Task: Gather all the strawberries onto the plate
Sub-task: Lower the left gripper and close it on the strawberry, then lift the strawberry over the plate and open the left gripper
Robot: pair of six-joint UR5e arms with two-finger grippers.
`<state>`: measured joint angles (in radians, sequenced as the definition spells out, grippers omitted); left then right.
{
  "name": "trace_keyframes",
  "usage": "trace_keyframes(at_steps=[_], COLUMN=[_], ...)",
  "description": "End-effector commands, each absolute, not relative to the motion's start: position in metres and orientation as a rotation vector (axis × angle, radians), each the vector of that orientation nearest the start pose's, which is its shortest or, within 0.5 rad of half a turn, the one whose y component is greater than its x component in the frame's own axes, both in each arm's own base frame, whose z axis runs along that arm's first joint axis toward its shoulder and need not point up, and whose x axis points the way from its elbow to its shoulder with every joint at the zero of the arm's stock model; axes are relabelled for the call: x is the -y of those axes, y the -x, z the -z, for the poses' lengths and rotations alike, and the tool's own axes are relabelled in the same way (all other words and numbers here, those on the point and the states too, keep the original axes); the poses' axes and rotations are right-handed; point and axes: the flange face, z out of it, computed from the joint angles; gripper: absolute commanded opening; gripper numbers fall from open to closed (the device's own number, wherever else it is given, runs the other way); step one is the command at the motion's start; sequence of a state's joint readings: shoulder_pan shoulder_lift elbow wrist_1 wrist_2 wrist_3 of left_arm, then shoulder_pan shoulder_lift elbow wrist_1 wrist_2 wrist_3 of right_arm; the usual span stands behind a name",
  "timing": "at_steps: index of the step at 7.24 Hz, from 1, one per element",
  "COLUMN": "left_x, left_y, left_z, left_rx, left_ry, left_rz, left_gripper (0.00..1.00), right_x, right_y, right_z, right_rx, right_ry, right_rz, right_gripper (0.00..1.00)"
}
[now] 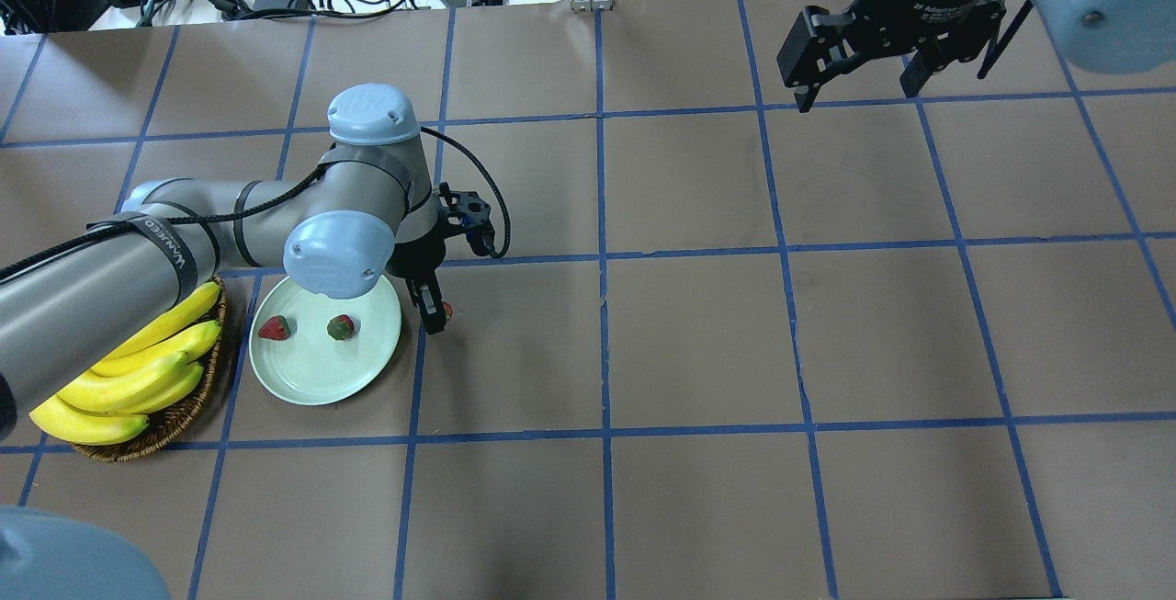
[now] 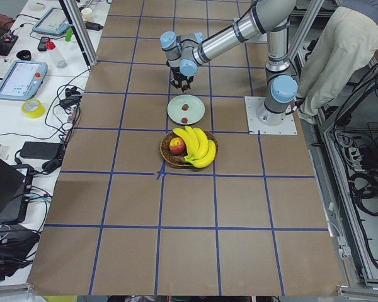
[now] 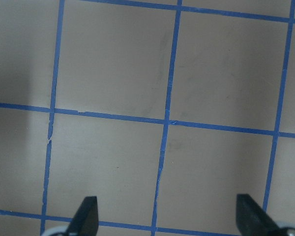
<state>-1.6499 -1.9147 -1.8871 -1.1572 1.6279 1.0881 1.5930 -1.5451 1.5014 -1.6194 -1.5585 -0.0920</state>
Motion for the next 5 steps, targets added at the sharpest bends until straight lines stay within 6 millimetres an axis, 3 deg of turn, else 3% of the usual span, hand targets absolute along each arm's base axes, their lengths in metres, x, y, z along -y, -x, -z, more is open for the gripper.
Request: trace_keyframes(at_steps=[1,2,5], left_x=[0.547,0.554,0.552], left_y=[0.161,0.143,0.026], left_z=[-0.256,-0.261,-0.254], left_rx=[-2.610,-2.644,-2.869], left_ry=[-1.778,-1.715,-1.451], left_rz=[-0.283,-0.284,-0.398], left_gripper=[0.00,0.00,0.00], right_x=[0.508,0.509,0.508], right_y=[-0.145,-0.145,-0.144], right_z=[-0.514,-0.514,-0.514], right_rx=[-3.124,-3.124,-3.127], right_ry=[0.178,0.178,0.200], right_rz=[0.142,0.152,0.142], right_gripper=[1.00,1.00,1.00])
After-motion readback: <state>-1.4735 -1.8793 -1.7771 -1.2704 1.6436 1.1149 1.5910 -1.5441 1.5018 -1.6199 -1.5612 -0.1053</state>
